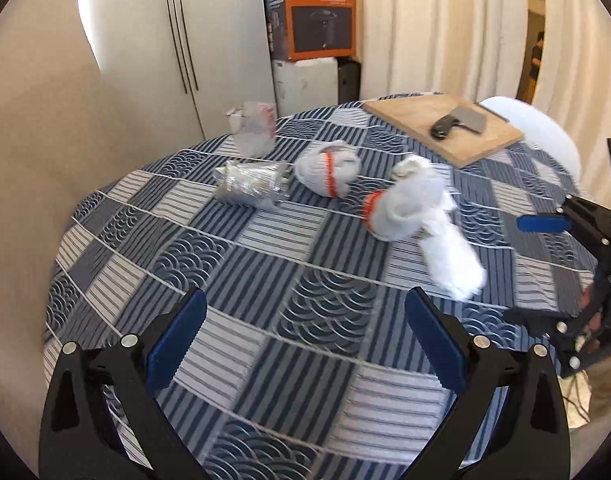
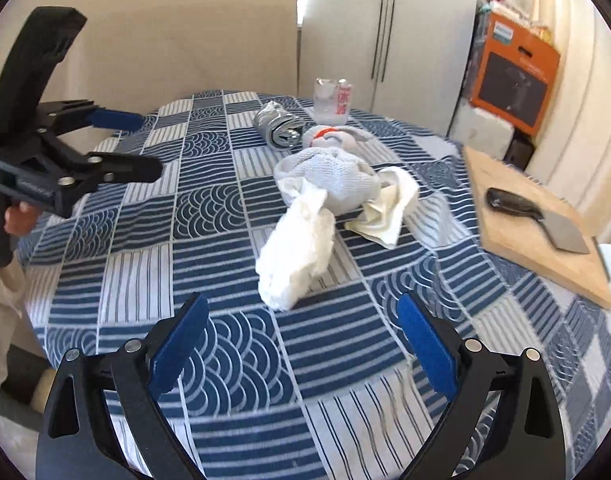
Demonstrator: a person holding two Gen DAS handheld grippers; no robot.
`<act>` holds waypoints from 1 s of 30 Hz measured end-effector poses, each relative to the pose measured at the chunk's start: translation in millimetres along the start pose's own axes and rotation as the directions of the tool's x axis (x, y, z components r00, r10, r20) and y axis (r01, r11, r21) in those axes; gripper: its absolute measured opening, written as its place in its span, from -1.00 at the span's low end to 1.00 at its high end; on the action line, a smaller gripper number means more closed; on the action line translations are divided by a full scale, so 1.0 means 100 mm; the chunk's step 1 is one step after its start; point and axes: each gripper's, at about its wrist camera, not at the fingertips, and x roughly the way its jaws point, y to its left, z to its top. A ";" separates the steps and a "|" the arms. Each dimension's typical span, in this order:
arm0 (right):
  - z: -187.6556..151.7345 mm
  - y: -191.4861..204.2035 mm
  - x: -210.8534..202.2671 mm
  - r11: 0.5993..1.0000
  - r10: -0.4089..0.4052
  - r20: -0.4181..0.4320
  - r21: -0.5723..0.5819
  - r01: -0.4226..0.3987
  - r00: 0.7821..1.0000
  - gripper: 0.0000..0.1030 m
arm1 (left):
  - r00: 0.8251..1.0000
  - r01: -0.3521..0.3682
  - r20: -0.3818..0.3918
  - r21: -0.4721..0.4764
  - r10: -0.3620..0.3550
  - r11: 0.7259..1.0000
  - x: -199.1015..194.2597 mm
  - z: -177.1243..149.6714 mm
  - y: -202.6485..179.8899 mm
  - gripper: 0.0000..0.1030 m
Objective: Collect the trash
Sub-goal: 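Raise both open tools back over the table, then grasp the foil roll with the left tool while the right tool grasps the white tissue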
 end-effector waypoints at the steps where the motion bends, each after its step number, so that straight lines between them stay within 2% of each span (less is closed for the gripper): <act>1: 0.02 0.00 0.04 1.000 0.003 -0.004 0.001 -0.003 1.000 0.77 | 1.000 0.002 -0.005 0.006 -0.002 1.000 0.04 0.04 0.03 0.88; 9: 0.18 -0.07 0.34 1.000 -0.010 -0.038 0.016 0.011 0.999 0.77 | 0.999 0.044 -0.028 0.037 -0.043 0.998 0.51 0.28 0.18 0.88; 16: 0.20 -0.09 0.50 1.000 -0.007 -0.063 -0.001 0.007 0.998 0.77 | 0.998 0.051 -0.033 -0.057 -0.053 0.997 0.92 0.51 0.49 0.88; 20: 0.21 -0.08 0.55 1.000 0.002 -0.062 -0.014 -0.002 0.998 0.75 | 0.994 0.101 -0.025 -0.065 -0.102 0.993 1.08 0.60 0.60 0.88; 23: 0.21 -0.10 0.58 1.000 0.005 -0.063 -0.013 -0.006 0.998 0.74 | 0.994 0.103 -0.018 -0.106 -0.106 0.989 1.20 0.67 0.68 0.88; 24: 0.21 -0.10 0.58 1.000 0.008 -0.063 -0.013 -0.009 0.998 0.71 | 0.991 0.126 -0.023 -0.107 -0.129 0.986 1.24 0.69 0.69 0.88; 26: 0.21 -0.12 0.61 1.000 0.017 -0.069 -0.003 -0.017 0.997 0.51 | 0.992 0.120 -0.029 -0.095 -0.124 0.988 1.32 0.72 0.68 0.88; 29: 0.21 -0.16 0.65 0.998 0.067 -0.082 0.020 -0.065 0.994 0.37 | 0.991 0.115 -0.059 -0.073 -0.120 0.991 1.44 0.76 0.64 0.88; 30: 0.21 -0.17 0.65 0.997 0.074 -0.083 0.020 -0.073 0.994 0.26 | 0.991 0.111 -0.073 -0.070 -0.116 0.991 1.50 0.77 0.64 0.88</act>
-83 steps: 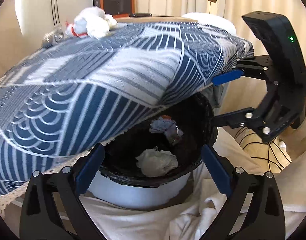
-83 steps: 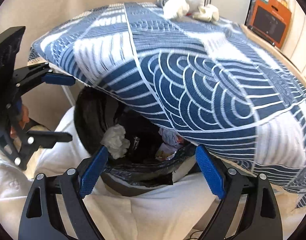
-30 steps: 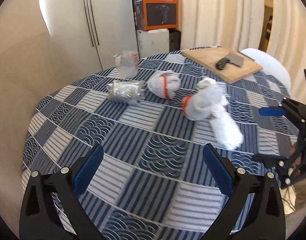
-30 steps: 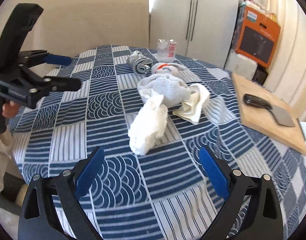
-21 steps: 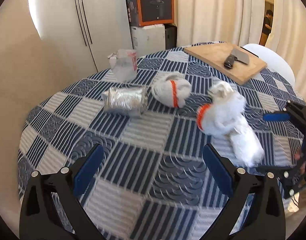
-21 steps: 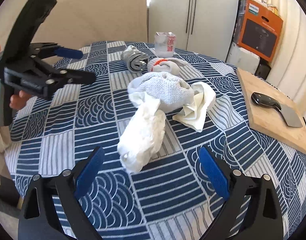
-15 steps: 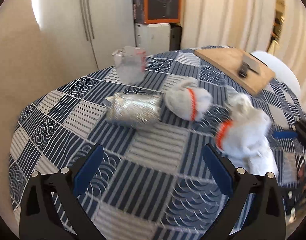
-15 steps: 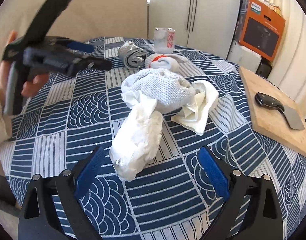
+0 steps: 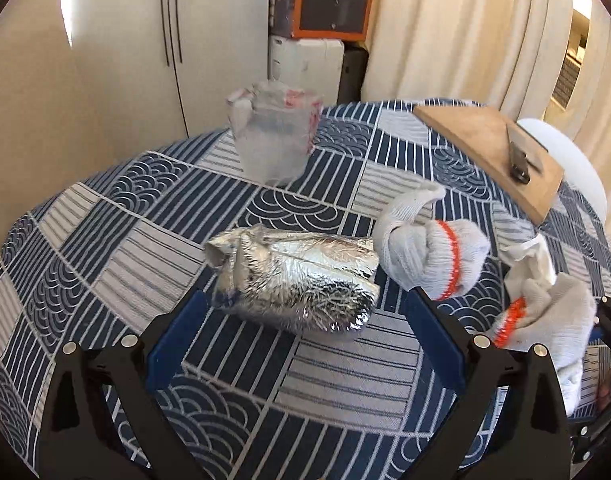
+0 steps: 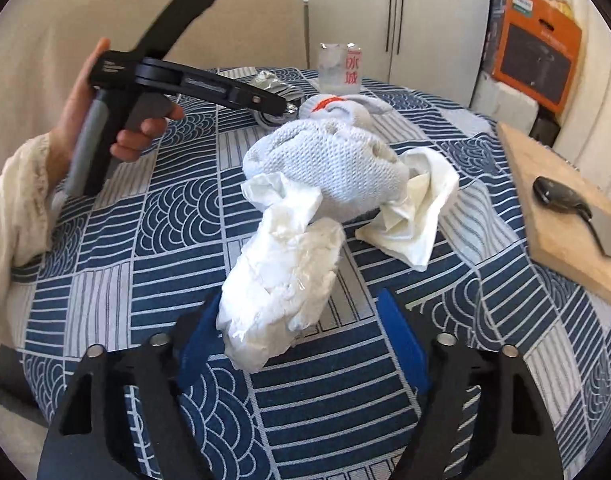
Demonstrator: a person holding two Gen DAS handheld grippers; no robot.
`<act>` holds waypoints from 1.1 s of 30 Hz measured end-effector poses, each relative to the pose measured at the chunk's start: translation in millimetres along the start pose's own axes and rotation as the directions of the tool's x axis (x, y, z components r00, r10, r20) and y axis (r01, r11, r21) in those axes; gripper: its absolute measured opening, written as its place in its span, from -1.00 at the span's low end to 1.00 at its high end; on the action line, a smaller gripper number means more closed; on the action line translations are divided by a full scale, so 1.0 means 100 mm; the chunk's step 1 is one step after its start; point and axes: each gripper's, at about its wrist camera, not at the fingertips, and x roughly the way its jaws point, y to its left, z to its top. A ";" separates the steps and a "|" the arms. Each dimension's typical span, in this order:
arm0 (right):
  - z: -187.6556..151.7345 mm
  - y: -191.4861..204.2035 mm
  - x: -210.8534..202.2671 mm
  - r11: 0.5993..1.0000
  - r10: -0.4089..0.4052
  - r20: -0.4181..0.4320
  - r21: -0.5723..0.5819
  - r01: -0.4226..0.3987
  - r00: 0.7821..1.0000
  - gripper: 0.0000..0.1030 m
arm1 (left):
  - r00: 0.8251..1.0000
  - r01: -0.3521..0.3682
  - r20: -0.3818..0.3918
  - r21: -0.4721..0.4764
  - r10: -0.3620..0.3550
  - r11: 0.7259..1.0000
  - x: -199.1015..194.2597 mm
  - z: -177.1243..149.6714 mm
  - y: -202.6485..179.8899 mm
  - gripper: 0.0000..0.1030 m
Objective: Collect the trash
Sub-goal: 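Grasp the foil roll with the left tool while the right tool grasps the white tissue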
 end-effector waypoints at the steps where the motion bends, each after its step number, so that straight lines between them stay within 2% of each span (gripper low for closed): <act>1: 0.00 0.00 0.00 1.000 0.011 -0.001 -0.005 -0.011 1.000 0.13 | 1.000 -0.011 -0.008 -0.003 0.011 1.000 0.04 0.00 0.01 0.88; 2: -0.01 0.00 0.00 1.000 0.018 0.000 -0.010 -0.018 1.000 0.07 | 0.999 -0.033 -0.019 -0.007 0.033 0.999 0.09 0.00 0.02 0.88; 4: -0.03 0.01 -0.01 1.000 0.019 0.004 -0.024 -0.019 1.000 -0.19 | 0.995 -0.086 -0.046 0.010 0.086 0.996 0.19 -0.02 0.03 0.88; 5: -0.04 0.02 -0.02 0.999 0.021 0.005 -0.032 -0.021 1.000 -0.21 | 0.993 -0.107 -0.054 0.028 0.109 0.994 0.23 -0.03 0.03 0.92; 7: -0.06 0.03 -0.04 0.999 0.015 0.009 -0.040 -0.015 1.000 -0.21 | 0.995 -0.081 -0.049 0.001 0.081 0.997 0.25 -0.02 0.08 0.91; 22: -0.27 -0.17 -0.34 1.000 -0.011 0.059 0.002 0.011 0.998 -0.22 | 0.993 -0.112 -0.046 -0.017 0.111 0.994 0.27 0.01 0.09 0.91; 23: -0.30 -0.19 -0.37 1.000 -0.013 0.059 0.008 0.013 0.998 -0.22 | 0.992 -0.123 -0.035 -0.008 0.123 0.992 0.25 0.01 0.07 0.77; 24: -0.31 -0.21 -0.40 1.000 -0.016 0.060 0.017 0.015 0.998 -0.22 | 0.990 -0.137 -0.011 0.010 0.138 0.990 0.22 0.01 0.04 0.46; 26: -0.36 -0.26 -0.46 0.999 -0.024 0.066 0.034 0.022 0.998 -0.22 | 0.982 -0.186 0.034 0.057 0.184 0.981 0.15 0.03 -0.05 0.47; 33: -0.49 -0.32 -0.62 0.998 -0.016 0.098 0.054 0.011 0.995 -0.22 | 0.984 -0.160 0.089 0.061 0.155 0.985 -0.08 0.04 -0.16 0.46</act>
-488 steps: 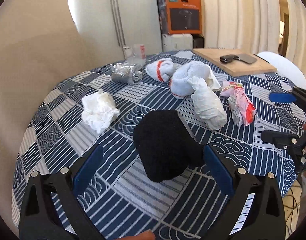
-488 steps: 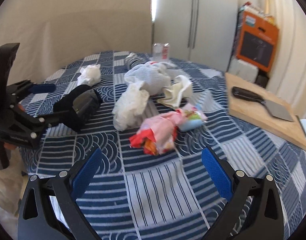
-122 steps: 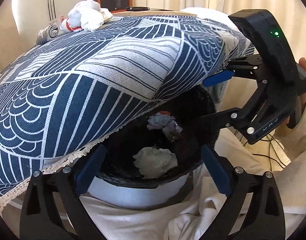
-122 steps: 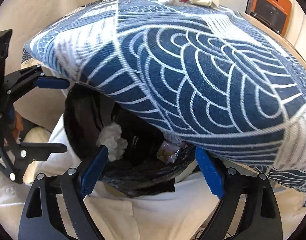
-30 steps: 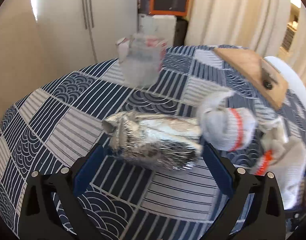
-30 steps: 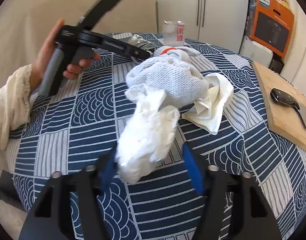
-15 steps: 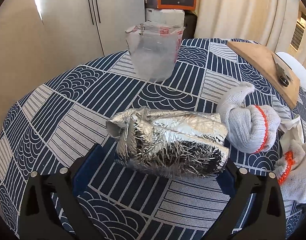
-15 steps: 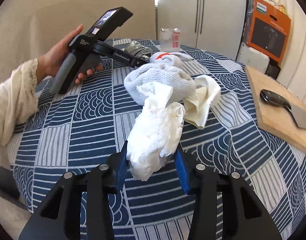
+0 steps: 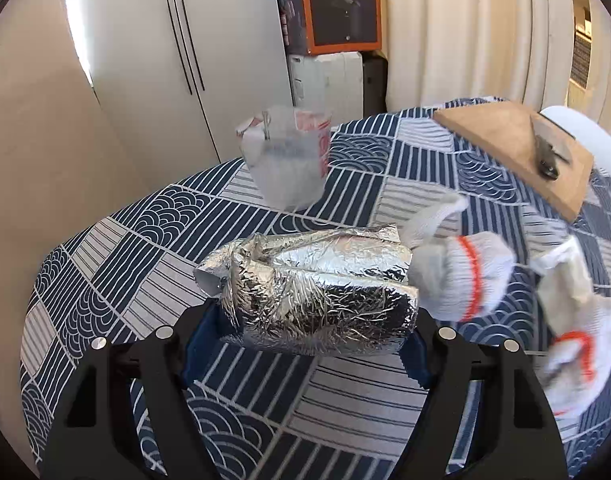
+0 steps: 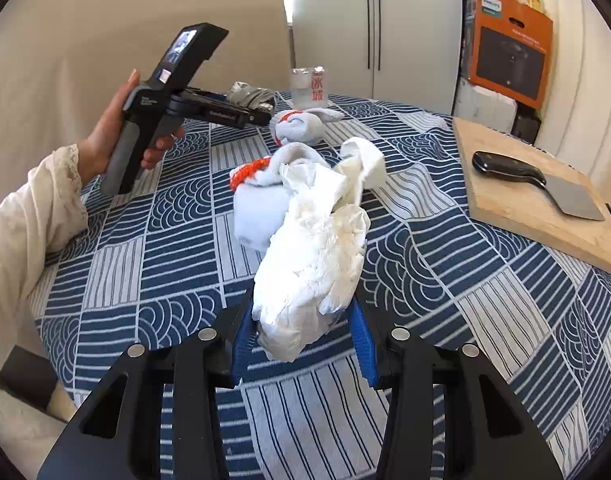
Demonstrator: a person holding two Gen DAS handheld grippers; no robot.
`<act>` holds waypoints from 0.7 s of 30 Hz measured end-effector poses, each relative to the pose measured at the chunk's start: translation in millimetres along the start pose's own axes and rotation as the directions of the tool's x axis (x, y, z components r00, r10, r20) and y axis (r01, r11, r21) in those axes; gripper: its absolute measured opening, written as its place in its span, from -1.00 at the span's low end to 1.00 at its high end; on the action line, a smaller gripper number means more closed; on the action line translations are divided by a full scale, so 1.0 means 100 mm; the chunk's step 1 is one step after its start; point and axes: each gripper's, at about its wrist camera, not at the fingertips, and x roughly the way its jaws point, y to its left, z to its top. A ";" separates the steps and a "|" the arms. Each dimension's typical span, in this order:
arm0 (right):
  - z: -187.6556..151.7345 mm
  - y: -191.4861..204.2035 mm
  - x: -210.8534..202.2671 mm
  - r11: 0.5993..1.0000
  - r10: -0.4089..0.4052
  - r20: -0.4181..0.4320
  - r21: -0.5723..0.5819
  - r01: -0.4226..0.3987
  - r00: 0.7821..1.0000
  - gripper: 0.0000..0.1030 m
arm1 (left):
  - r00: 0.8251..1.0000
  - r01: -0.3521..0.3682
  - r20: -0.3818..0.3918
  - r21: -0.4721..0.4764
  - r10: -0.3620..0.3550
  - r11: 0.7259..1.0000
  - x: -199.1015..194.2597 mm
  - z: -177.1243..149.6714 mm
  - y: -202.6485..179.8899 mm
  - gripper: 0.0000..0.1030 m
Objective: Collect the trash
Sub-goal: 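Grasp the foil roll with the left tool while the right tool grasps the white tissue, then carry foil roll and tissue under the table edge and release both into the bin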
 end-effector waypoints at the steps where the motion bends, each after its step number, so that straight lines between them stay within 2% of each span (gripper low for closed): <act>1: -0.02 0.00 -0.03 1.000 -0.001 0.004 0.001 0.001 1.000 -0.22 | 1.000 -0.005 0.009 0.002 0.005 1.000 -0.07 0.00 -0.01 0.45; 8: -0.12 0.05 -0.24 1.000 -0.009 0.035 -0.010 0.010 0.999 -0.22 | 0.998 -0.049 0.026 0.005 0.049 0.999 -0.43 -0.08 -0.13 0.46; 15: -0.27 0.14 -0.51 0.999 -0.007 0.066 -0.036 0.009 0.998 -0.22 | 0.999 -0.035 0.037 0.009 0.034 0.999 -0.80 -0.27 -0.32 0.46; 18: -0.36 0.17 -0.63 0.999 -0.002 0.081 -0.047 0.006 0.997 -0.22 | 0.996 -0.069 0.063 0.018 0.067 0.997 -1.01 -0.39 -0.45 0.46; 21: -0.45 0.20 -0.71 0.999 0.007 0.091 -0.054 -0.002 0.996 -0.22 | 0.995 -0.059 0.081 0.019 0.057 0.998 -1.18 -0.49 -0.56 0.46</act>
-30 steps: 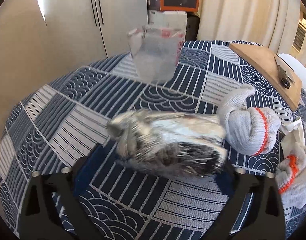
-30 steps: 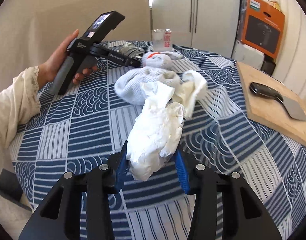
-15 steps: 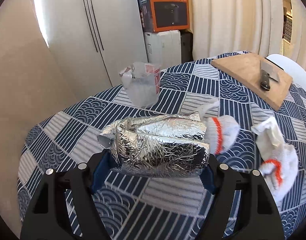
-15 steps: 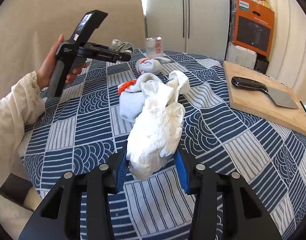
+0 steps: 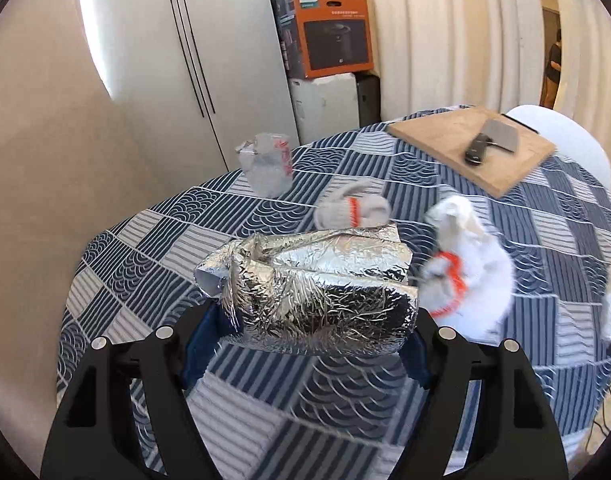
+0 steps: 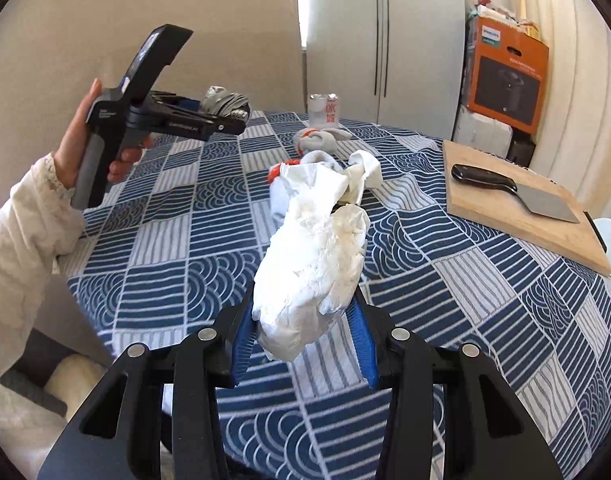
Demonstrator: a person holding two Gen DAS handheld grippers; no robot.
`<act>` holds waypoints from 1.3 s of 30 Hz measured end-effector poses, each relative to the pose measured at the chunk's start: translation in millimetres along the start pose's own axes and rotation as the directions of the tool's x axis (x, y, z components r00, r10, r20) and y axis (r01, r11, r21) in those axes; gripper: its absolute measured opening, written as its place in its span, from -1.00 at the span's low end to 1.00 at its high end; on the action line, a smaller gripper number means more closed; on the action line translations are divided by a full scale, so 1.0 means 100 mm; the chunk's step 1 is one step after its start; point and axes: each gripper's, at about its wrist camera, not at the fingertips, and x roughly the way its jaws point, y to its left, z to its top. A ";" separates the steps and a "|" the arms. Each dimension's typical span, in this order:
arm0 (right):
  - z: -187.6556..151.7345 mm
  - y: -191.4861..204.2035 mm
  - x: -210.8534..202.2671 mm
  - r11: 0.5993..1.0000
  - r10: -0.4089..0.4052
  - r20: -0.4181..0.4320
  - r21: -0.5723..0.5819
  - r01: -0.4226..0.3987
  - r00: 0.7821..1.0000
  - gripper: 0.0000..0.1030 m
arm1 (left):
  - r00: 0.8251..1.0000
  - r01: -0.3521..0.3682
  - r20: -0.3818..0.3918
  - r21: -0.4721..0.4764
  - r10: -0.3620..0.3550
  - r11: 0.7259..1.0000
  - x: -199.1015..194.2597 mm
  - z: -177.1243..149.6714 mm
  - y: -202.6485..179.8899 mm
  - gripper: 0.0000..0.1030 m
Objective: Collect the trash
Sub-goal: 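Carry foil roll and tissue under the table edge and release both into the bin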
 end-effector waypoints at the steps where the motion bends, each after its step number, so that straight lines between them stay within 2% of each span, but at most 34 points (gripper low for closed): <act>1: -0.03 0.01 -0.03 1.000 0.003 0.003 -0.004 -0.003 1.000 -0.22 | 1.000 -0.001 0.009 0.002 0.001 1.000 -0.06 -0.03 -0.03 0.46; 12: -0.32 0.23 -0.36 0.999 0.030 0.024 -0.044 -0.029 0.999 -0.22 | 1.000 -0.003 0.031 -0.011 0.003 1.000 -0.59 -0.40 -0.34 0.46; 20: -0.53 0.30 -0.45 0.999 0.023 0.020 -0.027 -0.023 1.000 -0.22 | 0.996 0.038 0.076 0.032 -0.041 0.999 -0.96 -0.67 -0.60 0.46; 27: -0.63 0.37 -0.51 1.000 -0.009 -0.002 -0.026 0.009 1.000 -0.22 | 0.988 0.106 0.102 0.094 -0.115 0.990 -1.13 -0.93 -0.87 0.46; 39: -0.86 0.52 -0.53 0.997 0.047 -0.023 -0.058 -0.048 0.999 -0.22 | 0.965 0.228 0.094 0.173 -0.246 0.958 -1.36 -1.39 -1.28 0.46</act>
